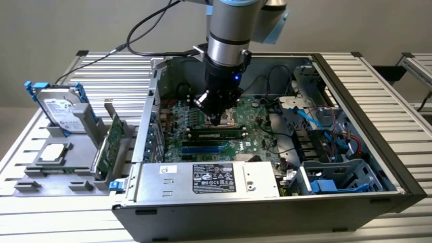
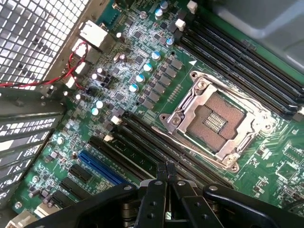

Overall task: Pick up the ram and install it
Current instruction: 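Press down the ram until it locks into place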

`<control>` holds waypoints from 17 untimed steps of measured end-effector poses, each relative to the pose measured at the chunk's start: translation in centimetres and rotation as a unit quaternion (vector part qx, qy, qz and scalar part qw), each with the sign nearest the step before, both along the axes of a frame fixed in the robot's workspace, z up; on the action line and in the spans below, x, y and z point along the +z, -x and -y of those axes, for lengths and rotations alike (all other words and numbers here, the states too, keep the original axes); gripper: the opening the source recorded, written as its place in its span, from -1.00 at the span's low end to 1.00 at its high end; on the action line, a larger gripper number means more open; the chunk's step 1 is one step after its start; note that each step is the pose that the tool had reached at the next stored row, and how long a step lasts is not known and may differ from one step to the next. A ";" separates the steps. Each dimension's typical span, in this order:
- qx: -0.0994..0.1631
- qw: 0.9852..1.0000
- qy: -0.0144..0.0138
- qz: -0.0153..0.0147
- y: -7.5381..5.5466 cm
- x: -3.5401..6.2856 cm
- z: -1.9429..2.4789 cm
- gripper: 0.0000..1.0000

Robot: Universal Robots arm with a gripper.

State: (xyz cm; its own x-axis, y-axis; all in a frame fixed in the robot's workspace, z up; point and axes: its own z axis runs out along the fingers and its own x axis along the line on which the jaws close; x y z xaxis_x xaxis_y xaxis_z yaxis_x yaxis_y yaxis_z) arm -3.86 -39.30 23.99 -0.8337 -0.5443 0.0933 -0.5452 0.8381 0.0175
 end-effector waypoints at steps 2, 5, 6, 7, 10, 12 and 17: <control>-0.010 1.000 0.001 0.000 0.0 0.00 0.00 -0.79; -0.026 1.000 0.003 0.001 0.0 0.01 0.00 -0.79; -0.031 1.000 0.003 0.001 0.0 0.01 0.00 -0.79; -0.036 0.999 0.004 0.001 0.0 0.01 0.00 -0.79; -0.051 0.999 0.005 0.001 0.0 0.01 0.00 -0.79; -0.062 0.998 0.007 0.002 0.0 0.00 0.00 -0.79; -0.087 0.996 0.009 0.003 0.0 0.00 0.00 -0.79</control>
State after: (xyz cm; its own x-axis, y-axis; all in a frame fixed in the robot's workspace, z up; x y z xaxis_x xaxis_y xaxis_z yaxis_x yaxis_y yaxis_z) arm -3.86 -39.30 23.99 -0.9157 -0.3903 0.0963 -0.3922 0.9199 -0.0012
